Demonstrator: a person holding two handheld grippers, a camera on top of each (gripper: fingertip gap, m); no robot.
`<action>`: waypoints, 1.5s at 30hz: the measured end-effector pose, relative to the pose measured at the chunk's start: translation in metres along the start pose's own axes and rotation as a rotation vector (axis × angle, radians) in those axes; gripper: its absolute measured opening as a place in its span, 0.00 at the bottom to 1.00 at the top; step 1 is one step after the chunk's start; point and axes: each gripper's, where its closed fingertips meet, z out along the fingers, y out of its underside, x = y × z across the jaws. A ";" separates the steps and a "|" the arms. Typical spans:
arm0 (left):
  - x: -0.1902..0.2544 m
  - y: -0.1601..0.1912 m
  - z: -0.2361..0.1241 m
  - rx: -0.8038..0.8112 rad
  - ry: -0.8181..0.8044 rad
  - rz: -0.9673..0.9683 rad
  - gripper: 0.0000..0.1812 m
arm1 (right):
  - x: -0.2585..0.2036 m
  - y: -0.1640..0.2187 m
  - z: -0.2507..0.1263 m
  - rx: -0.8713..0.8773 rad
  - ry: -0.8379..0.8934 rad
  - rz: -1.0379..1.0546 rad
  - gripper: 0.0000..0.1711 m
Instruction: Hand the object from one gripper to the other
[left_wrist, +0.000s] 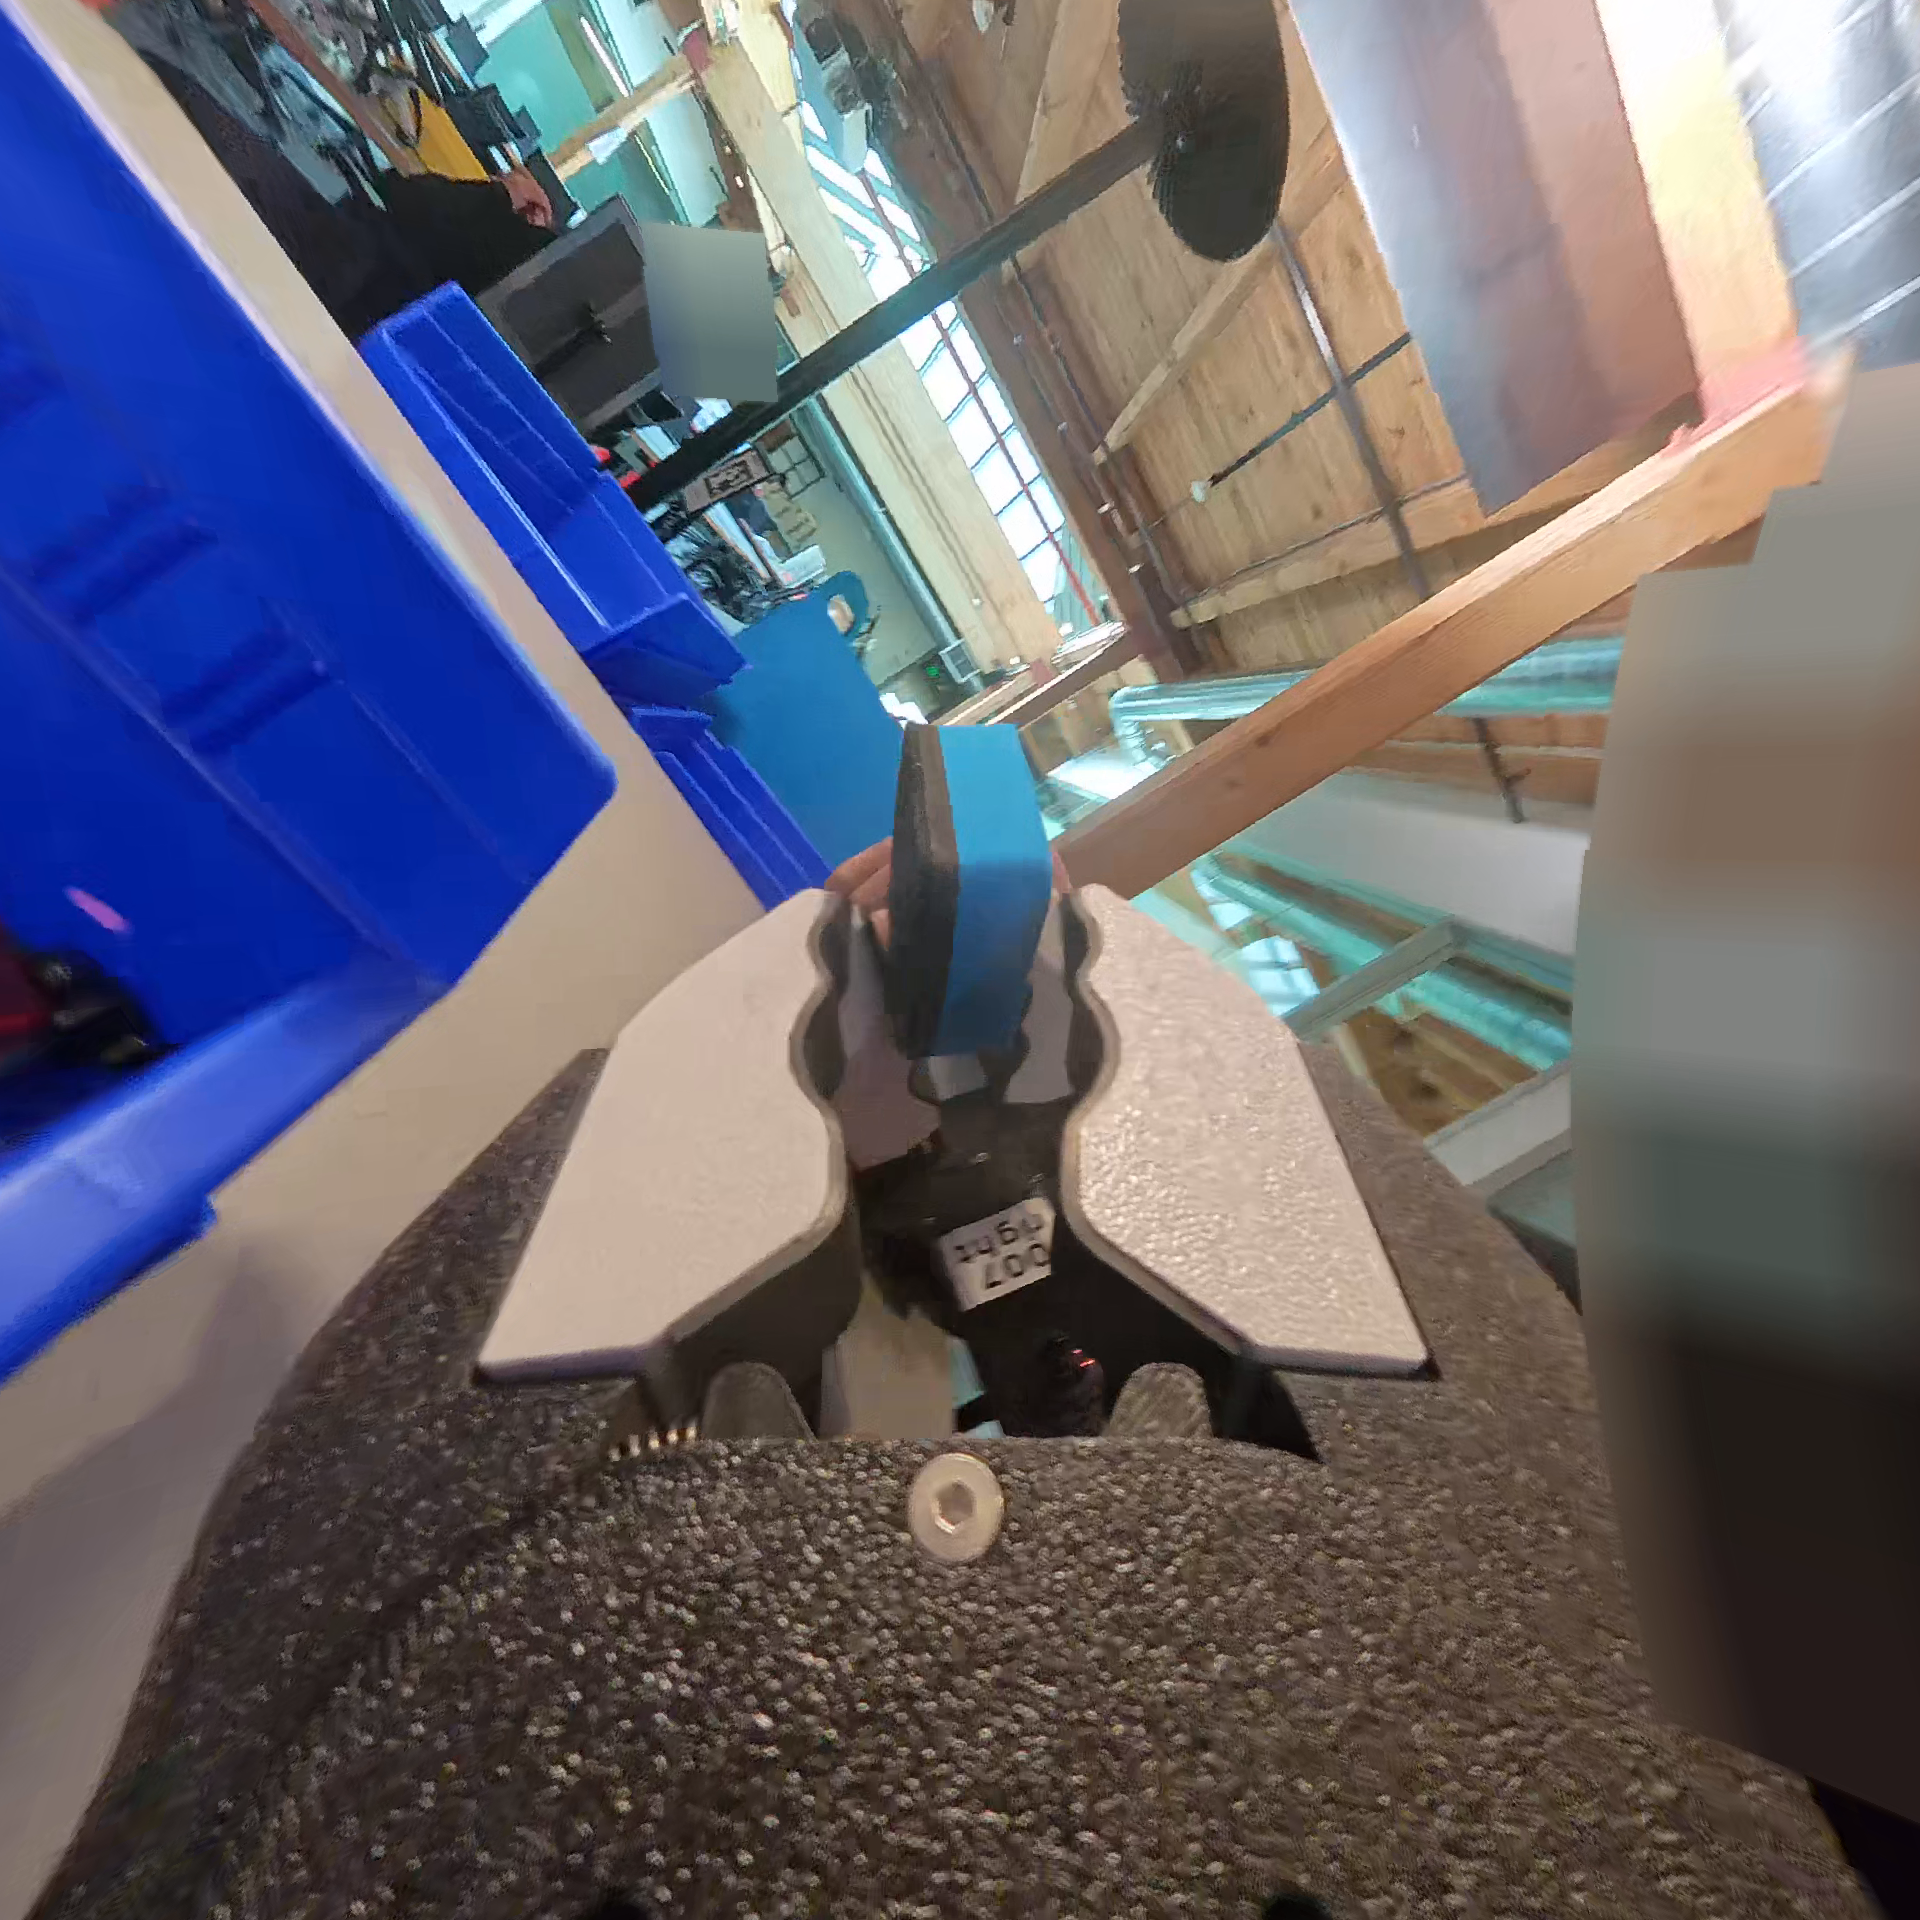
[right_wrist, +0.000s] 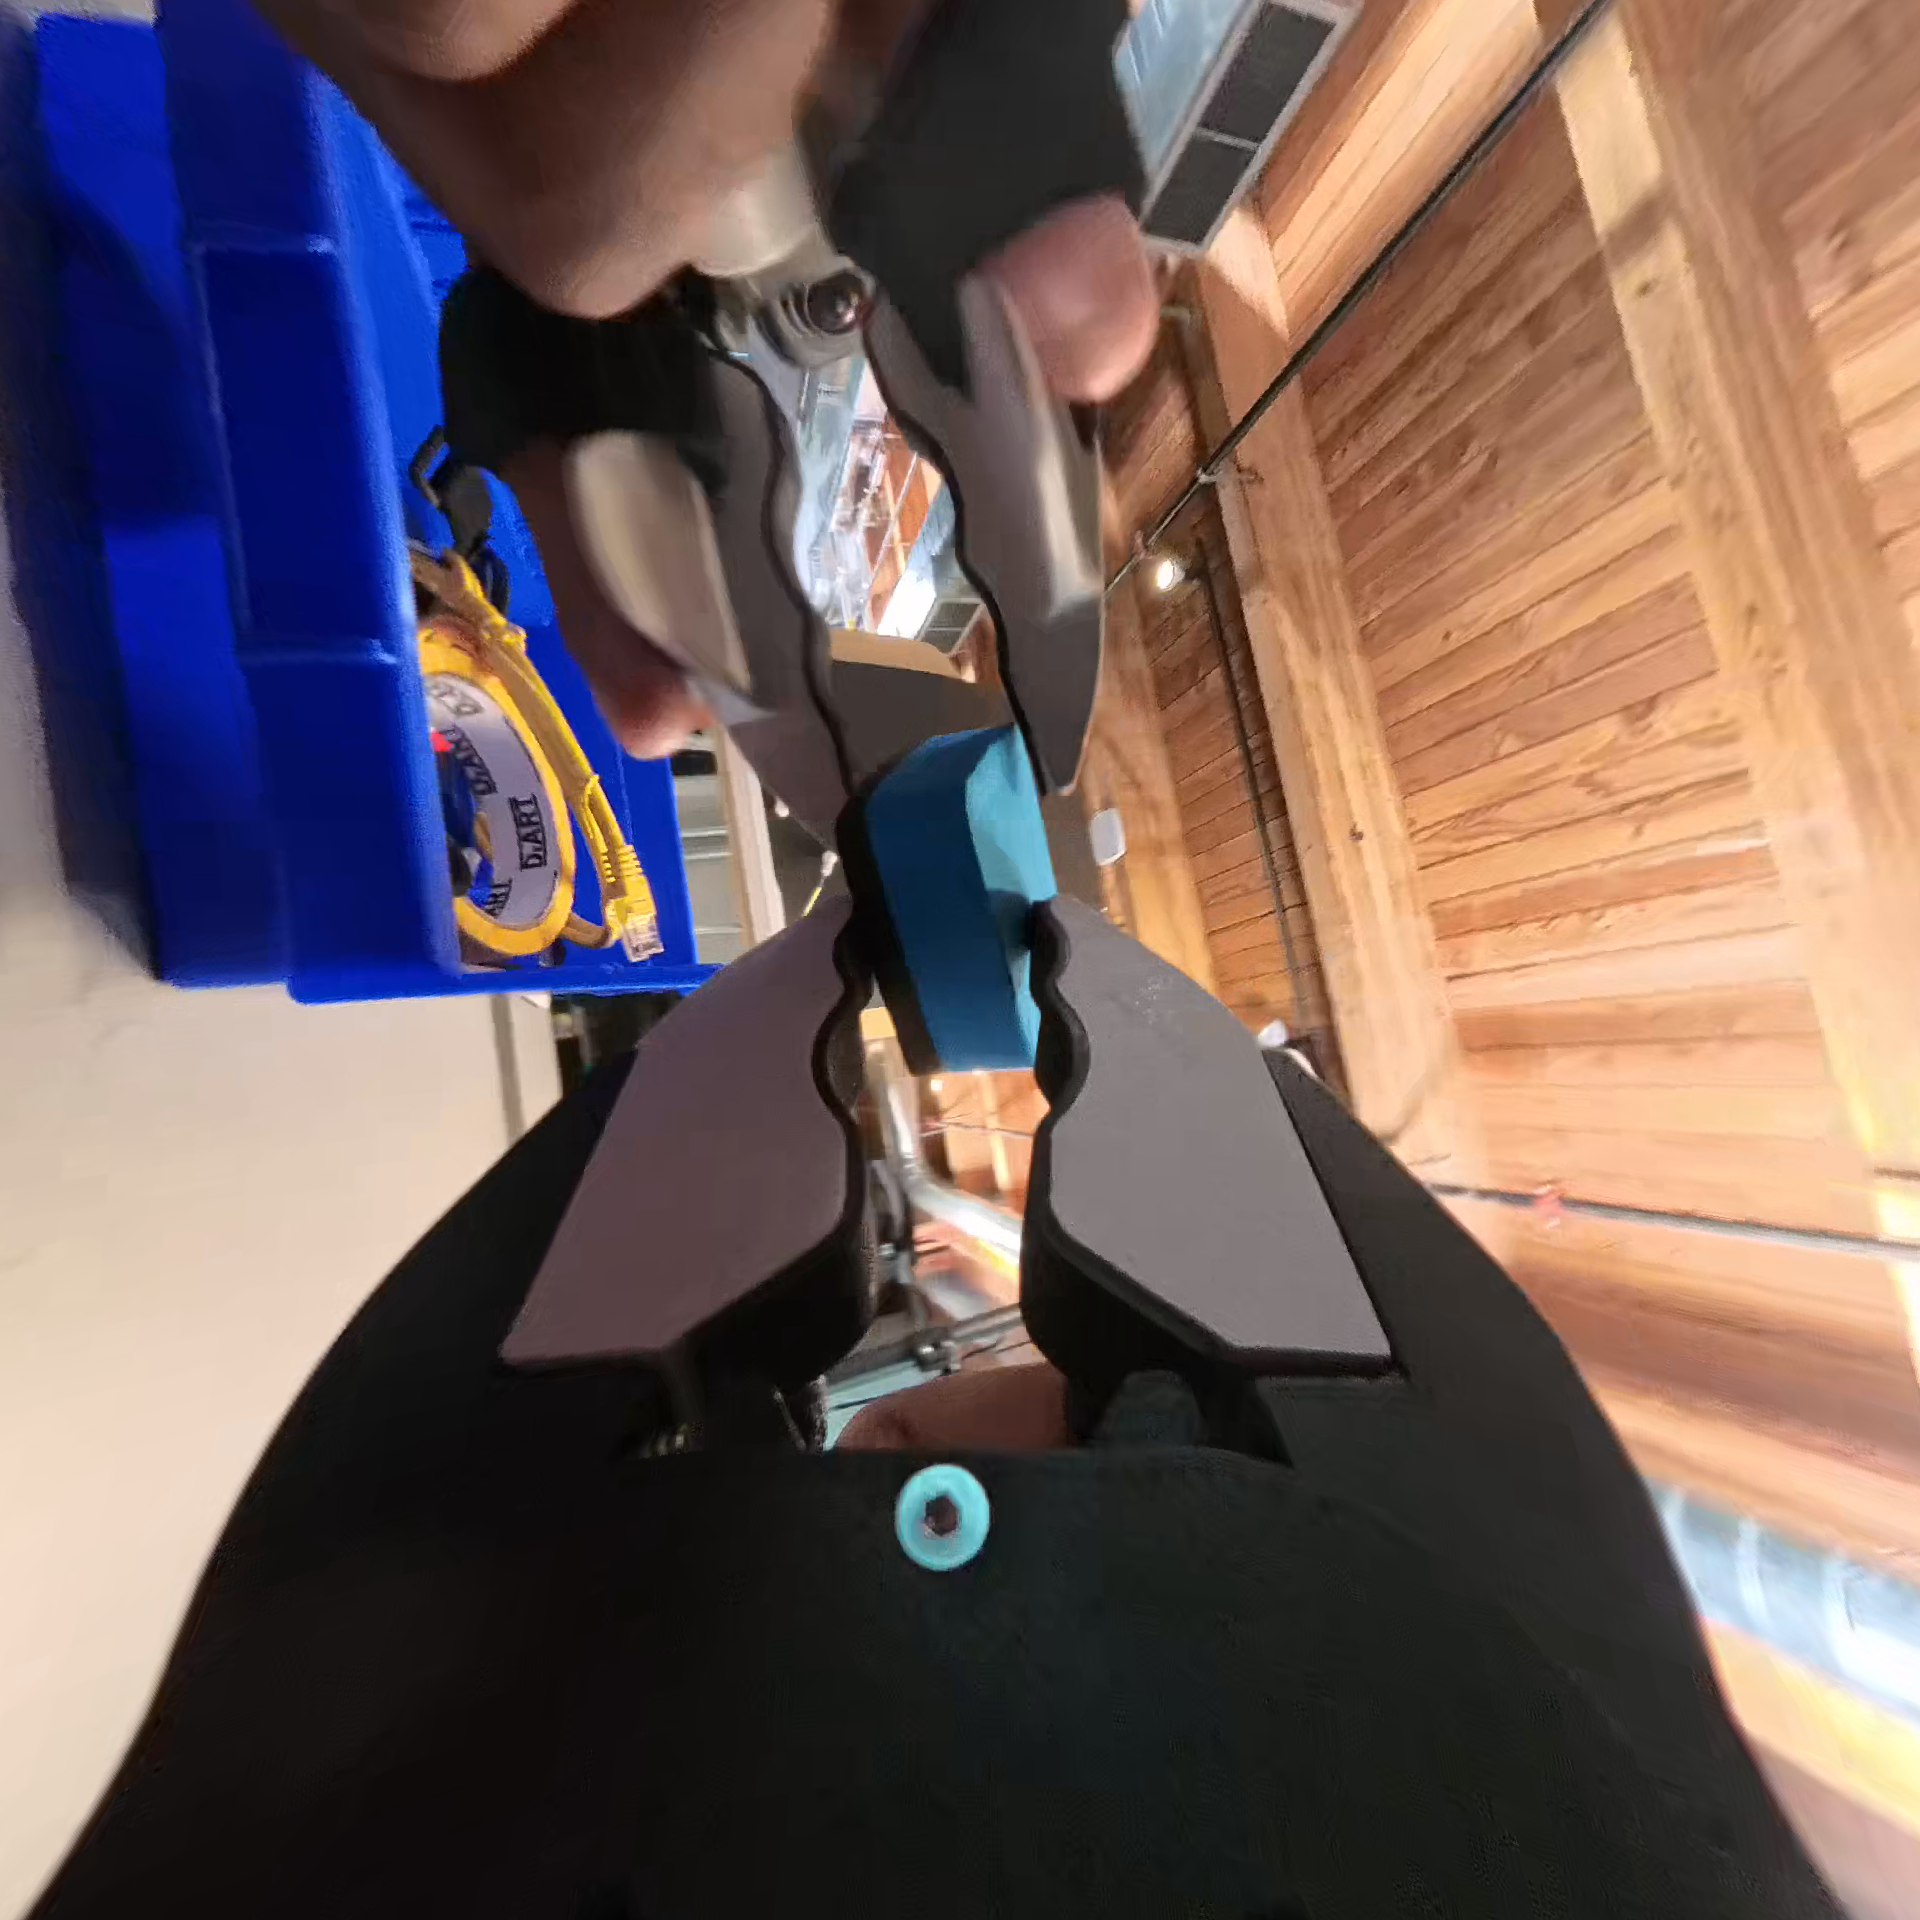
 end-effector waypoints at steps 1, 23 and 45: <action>0.001 -0.003 -0.001 -0.008 -0.022 0.078 0.29 | 0.003 0.003 0.001 -0.011 -0.007 0.069 0.16; 0.010 0.016 -0.009 -0.235 -0.066 0.790 0.14 | -0.002 -0.027 -0.011 0.164 -0.911 2.005 0.18; -0.009 0.039 -0.016 -0.522 -0.305 2.012 0.14 | -0.024 -0.030 -0.028 0.100 -0.612 0.628 0.19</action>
